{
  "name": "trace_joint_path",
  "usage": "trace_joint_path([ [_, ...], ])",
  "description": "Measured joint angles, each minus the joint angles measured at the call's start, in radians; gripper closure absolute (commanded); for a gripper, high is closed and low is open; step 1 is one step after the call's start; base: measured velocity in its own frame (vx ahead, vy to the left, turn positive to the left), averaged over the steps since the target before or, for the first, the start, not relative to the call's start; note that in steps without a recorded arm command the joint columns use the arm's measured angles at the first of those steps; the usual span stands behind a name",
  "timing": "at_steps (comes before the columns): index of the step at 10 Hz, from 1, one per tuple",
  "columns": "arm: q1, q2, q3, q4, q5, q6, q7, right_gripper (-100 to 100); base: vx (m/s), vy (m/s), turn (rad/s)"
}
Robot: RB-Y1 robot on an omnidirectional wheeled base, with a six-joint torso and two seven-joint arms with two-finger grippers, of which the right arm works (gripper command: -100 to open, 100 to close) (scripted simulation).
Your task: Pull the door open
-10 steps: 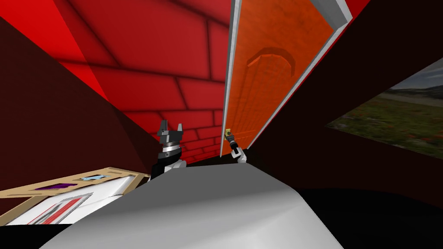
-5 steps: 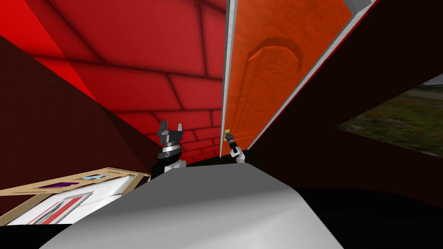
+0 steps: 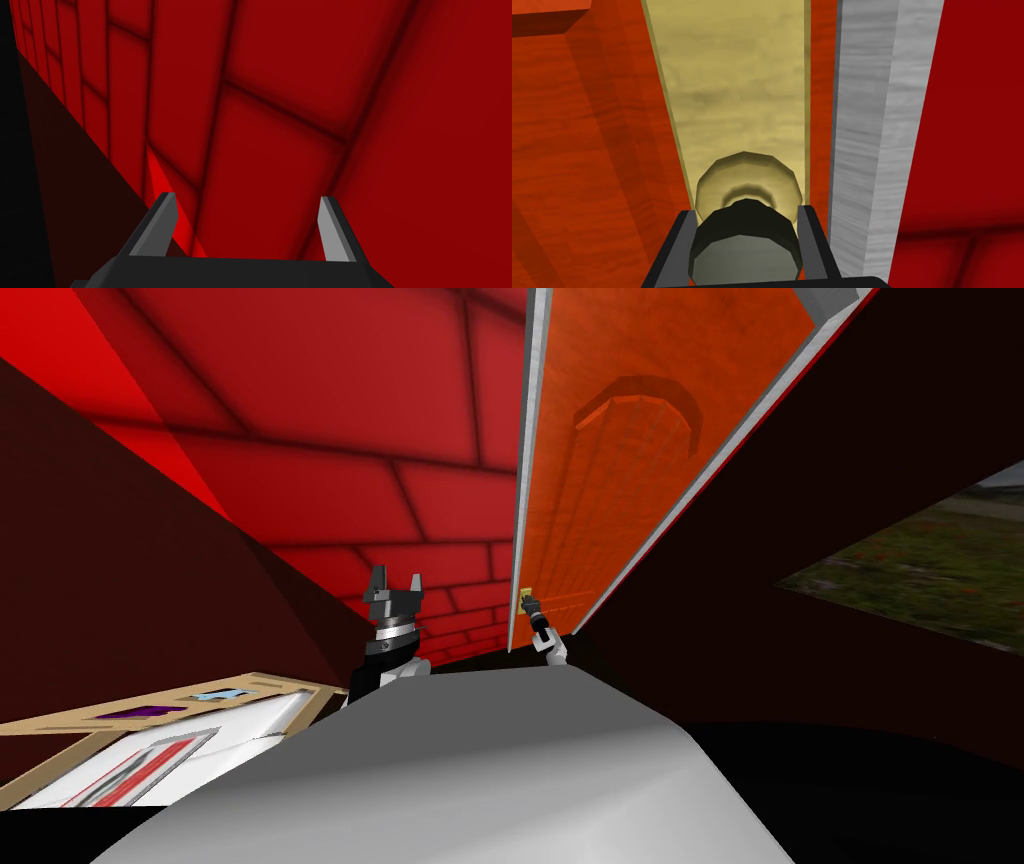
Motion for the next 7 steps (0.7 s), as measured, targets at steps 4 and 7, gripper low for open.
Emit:
trace_joint_path([
  [4,0.01,-0.017,0.001,-0.012,-0.062,0.0,-0.09,100,-0.052,-0.005,0.078],
  [7,0.021,-0.027,0.005,-0.025,-0.107,0.001,-0.157,100,-0.048,-0.012,0.068],
])
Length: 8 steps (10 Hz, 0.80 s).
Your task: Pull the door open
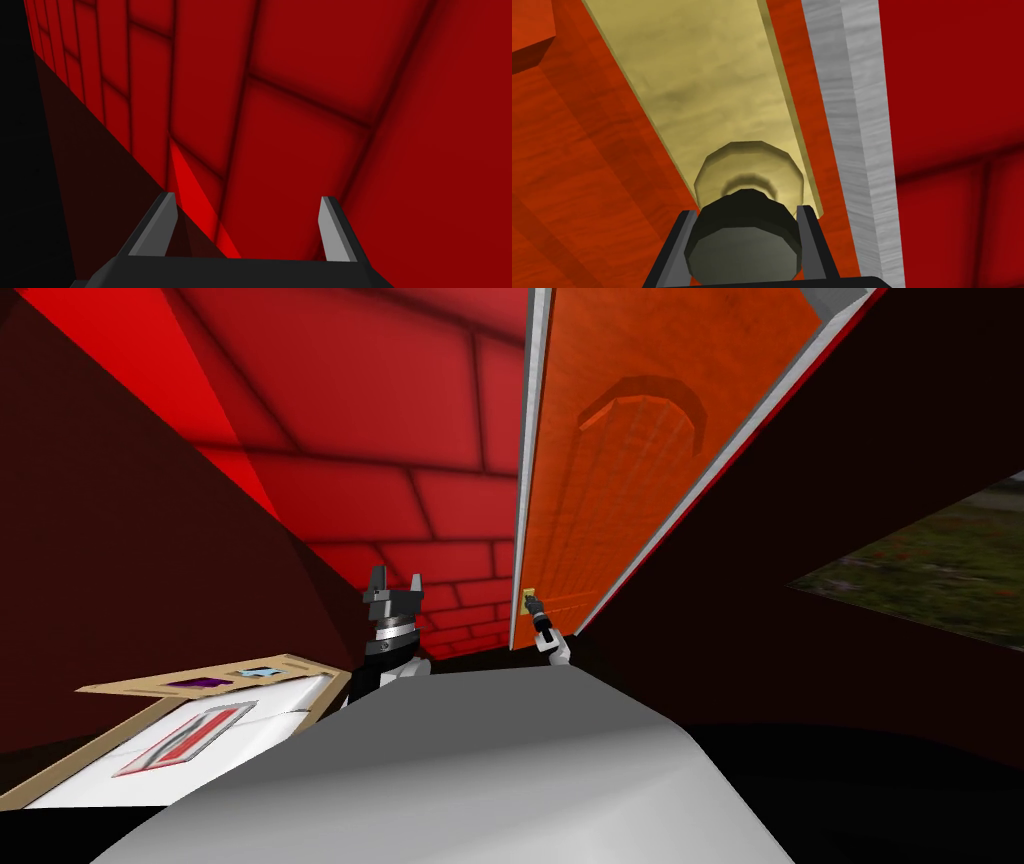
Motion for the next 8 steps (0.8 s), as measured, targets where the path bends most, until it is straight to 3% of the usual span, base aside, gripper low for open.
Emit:
trace_joint_path([
  [8,0.024,-0.024,0.011,-0.024,-0.138,-0.009,-0.184,100,-0.046,-0.012,0.071],
])
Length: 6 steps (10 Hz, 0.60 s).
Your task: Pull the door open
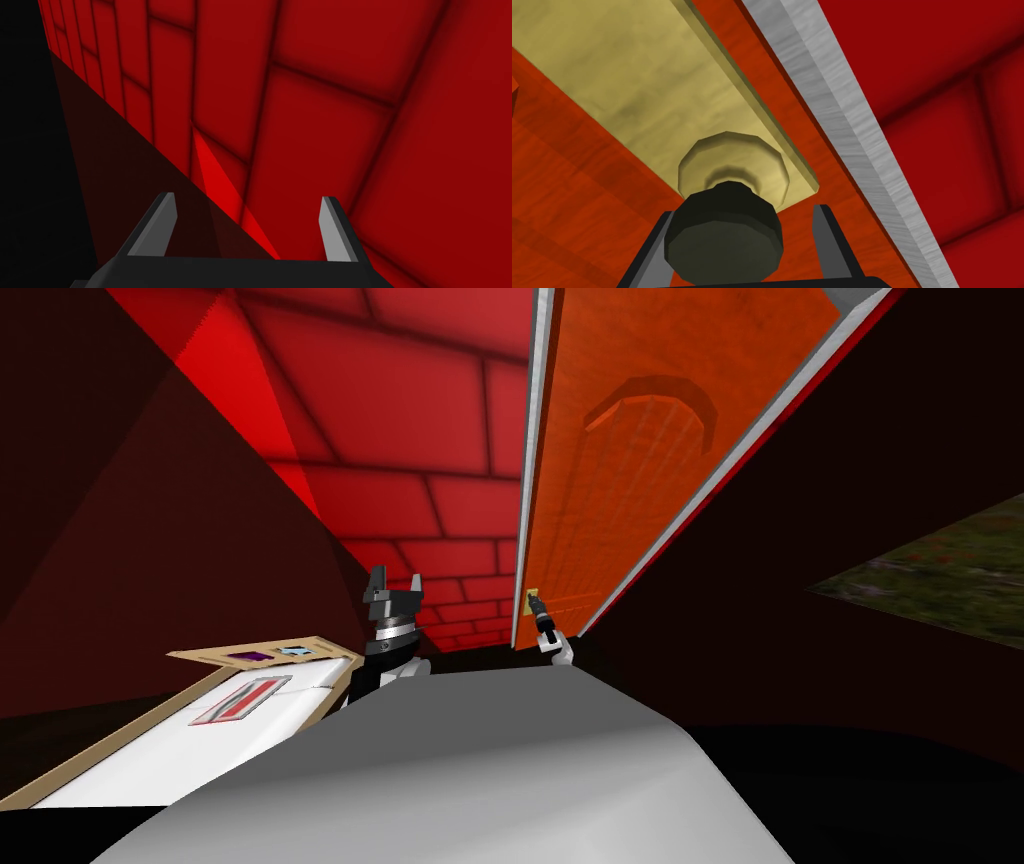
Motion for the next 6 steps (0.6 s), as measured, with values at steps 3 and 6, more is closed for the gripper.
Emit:
trace_joint_path([
  [3,0.011,-0.009,0.009,-0.014,-0.045,0.006,-0.063,100,-0.043,-0.024,0.083],
  [6,0.024,-0.017,0.016,-0.026,-0.102,0.009,-0.13,100,-0.057,-0.019,0.109],
])
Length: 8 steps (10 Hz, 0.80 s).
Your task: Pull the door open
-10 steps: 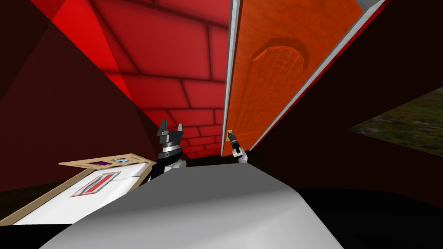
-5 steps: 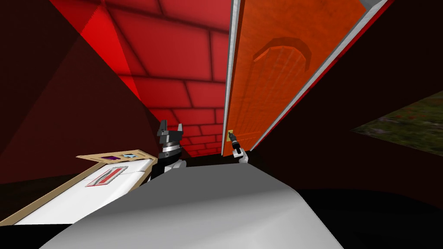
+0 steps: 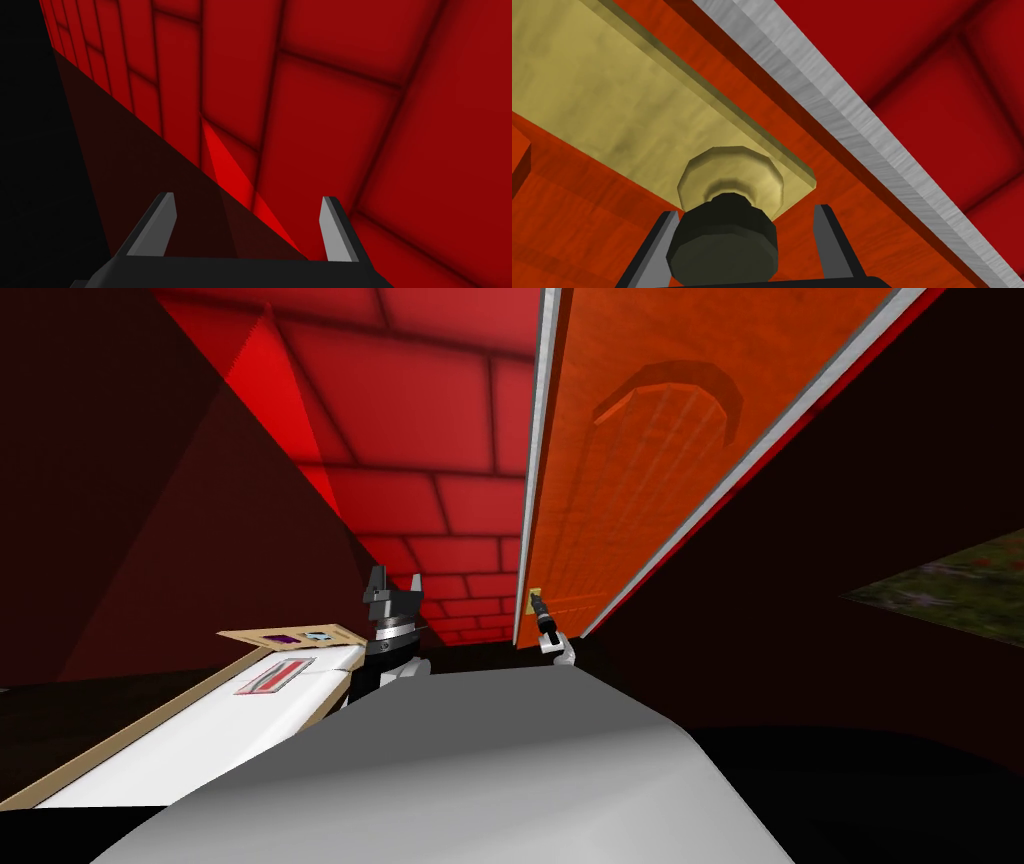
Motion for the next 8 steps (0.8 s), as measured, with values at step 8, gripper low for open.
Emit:
trace_joint_path([
  [8,0.036,-0.011,0.03,-0.015,-0.163,-0.004,-0.183,100,-0.046,-0.022,0.093],
])
